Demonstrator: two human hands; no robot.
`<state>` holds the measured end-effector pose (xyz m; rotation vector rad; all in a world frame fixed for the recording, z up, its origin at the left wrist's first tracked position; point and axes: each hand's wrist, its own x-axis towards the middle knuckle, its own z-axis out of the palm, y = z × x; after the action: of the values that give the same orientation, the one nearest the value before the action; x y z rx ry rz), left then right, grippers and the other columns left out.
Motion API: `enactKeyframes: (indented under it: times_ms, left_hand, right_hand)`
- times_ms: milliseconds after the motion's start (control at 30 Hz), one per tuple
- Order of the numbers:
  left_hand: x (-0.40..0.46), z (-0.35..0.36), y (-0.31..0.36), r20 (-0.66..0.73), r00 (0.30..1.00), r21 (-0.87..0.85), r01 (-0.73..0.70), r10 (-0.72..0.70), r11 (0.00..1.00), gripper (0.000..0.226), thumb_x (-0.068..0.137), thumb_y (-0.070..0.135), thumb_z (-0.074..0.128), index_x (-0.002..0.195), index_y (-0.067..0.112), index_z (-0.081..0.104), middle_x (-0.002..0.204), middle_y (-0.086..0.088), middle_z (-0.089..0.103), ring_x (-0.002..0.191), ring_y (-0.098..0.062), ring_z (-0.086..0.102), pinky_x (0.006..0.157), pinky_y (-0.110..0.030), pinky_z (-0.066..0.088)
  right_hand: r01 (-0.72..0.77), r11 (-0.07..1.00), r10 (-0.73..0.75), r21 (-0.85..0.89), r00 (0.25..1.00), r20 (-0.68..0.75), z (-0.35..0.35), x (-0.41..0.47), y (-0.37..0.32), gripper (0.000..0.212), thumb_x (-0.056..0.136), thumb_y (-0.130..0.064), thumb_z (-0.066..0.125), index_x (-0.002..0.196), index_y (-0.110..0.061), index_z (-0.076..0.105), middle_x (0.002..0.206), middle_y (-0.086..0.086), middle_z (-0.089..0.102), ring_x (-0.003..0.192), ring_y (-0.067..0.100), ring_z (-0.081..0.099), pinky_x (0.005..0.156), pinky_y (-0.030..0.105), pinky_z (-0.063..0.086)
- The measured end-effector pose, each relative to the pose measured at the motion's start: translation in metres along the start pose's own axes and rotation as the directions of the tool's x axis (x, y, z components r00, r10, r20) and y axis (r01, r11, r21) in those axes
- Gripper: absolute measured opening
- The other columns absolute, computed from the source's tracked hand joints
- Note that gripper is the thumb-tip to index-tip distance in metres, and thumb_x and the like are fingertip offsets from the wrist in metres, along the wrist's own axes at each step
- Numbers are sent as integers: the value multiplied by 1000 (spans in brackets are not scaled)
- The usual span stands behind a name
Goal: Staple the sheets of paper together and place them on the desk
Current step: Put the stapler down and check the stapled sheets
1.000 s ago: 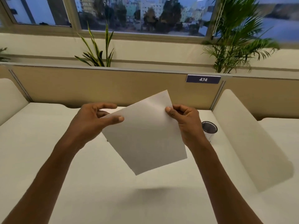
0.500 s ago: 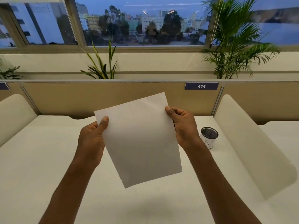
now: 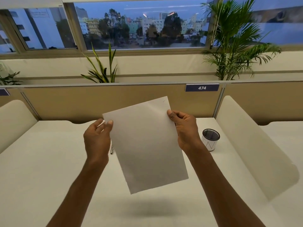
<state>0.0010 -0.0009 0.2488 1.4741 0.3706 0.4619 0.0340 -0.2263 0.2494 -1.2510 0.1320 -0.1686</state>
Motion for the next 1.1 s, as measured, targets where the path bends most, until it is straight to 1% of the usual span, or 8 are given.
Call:
enactKeyframes:
  times_ms: [67,133,367,633,767,900,1000,1100]
  left_hand:
    - [-7,12,2,-60,994,38,-84,86,996,45,85,19,70,127,9,55,124,-7,64,101,-9,63,84,-18,48]
    - [-16,26,6,19,991,38,-135,135,990,39,86,18,69,122,9,58,117,-5,67,95,-6,65,74,-9,50]
    - [-49,64,29,359,926,-74,-99,119,992,40,91,29,61,128,15,58,105,1,74,97,-11,70,81,-33,58]
    - [-39,55,35,325,916,9,-254,237,967,19,96,30,51,102,23,68,91,6,73,88,-15,71,72,-29,60]
    - [-35,47,39,368,911,47,-217,185,975,24,97,36,46,106,24,66,88,-1,72,75,-19,71,52,-25,55]
    - [-30,40,41,408,897,90,-227,172,970,24,98,37,47,98,25,67,85,1,73,75,-21,71,67,-41,60]
    - [-27,36,43,417,894,85,-218,164,972,24,98,36,47,96,23,68,86,-3,73,76,-24,70,71,-45,60]
    - [-27,32,47,390,912,50,-157,125,986,23,98,31,49,94,22,70,83,-2,75,74,-22,71,71,-42,60]
  right_hand:
    - [21,1000,-21,5,1000,-14,3,-2,-1,12,89,-20,70,93,-10,75,90,7,77,79,20,71,71,32,58]
    - [52,999,-52,2,998,-25,8,-7,-2,15,88,-21,71,96,-10,76,89,5,77,77,18,72,69,30,57]
    - [304,946,-304,-111,953,17,42,-31,7,17,88,-24,71,103,-17,77,97,-1,78,92,18,73,81,42,60]
    - [578,684,-577,-446,802,155,64,-51,18,34,90,-25,65,122,-15,67,134,1,57,119,9,53,98,34,54]
    - [641,529,-663,-557,721,200,53,-42,0,38,90,-23,65,127,-16,62,137,3,53,122,9,44,101,10,36]
    - [625,365,-645,-690,704,296,38,-14,-24,40,93,-37,55,131,-24,59,132,0,61,126,17,45,107,40,33]
    - [639,364,-601,-677,717,353,26,-1,-37,30,93,-39,57,115,-23,70,109,-3,73,104,17,60,97,49,43]
    - [631,564,-447,-533,776,445,19,5,-47,19,94,-31,62,98,-17,76,91,-4,75,82,10,66,73,29,54]
